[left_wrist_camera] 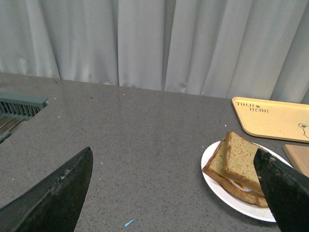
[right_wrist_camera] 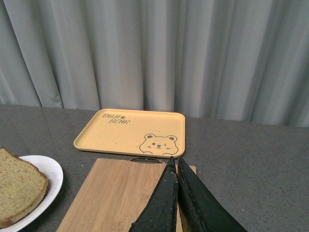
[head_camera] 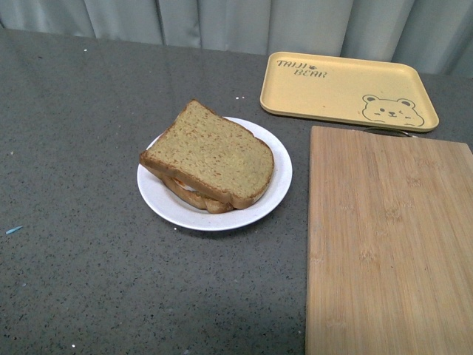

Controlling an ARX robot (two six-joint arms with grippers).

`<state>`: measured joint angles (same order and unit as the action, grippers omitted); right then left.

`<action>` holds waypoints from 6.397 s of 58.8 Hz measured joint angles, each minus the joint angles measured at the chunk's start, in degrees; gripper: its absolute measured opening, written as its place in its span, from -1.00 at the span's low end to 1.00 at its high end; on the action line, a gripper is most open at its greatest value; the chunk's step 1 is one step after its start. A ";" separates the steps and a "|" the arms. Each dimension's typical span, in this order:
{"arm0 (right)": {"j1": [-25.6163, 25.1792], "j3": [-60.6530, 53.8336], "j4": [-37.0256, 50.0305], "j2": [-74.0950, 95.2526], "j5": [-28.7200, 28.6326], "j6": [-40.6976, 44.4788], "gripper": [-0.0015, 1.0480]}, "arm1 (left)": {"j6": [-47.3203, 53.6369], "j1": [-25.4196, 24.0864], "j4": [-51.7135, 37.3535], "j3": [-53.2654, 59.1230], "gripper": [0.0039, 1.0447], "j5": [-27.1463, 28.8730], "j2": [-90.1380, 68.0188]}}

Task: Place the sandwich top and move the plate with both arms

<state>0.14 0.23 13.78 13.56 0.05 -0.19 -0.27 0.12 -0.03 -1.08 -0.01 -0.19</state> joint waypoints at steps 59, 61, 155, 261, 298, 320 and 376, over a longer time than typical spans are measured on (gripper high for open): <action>0.00 0.04 -13.68 -13.31 -0.15 0.09 0.15 | -0.07 -0.15 0.28 -0.11 0.88 -0.63 -0.22; 0.00 0.04 -13.68 -13.31 -0.15 0.09 0.26 | -0.96 -0.87 3.56 -1.18 0.88 -4.00 -1.68; 0.00 0.04 -13.70 -13.31 -0.17 0.07 0.82 | -50.21 17.62 -21.64 -40.76 0.03 -7.06 -114.27; 0.00 0.04 -13.70 -13.31 -0.17 0.07 0.82 | -80.70 32.68 -18.10 -91.01 -0.94 -6.91 -138.62; 0.00 0.04 -13.70 -13.31 -0.17 0.07 0.82 | -93.90 32.94 -24.70 -90.18 -0.63 7.23 -141.50; 0.00 0.04 -13.70 -13.31 -0.17 0.07 0.82 | -91.86 33.20 -25.09 -82.66 0.47 8.44 -134.97; 0.00 0.04 -13.70 -13.31 -0.17 0.07 0.82 | -0.72 13.55 -64.89 -9.62 -0.93 13.09 -77.26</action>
<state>0.14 0.27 0.08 0.25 -0.12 -0.12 -0.99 13.67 -64.93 -10.70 13.08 -77.45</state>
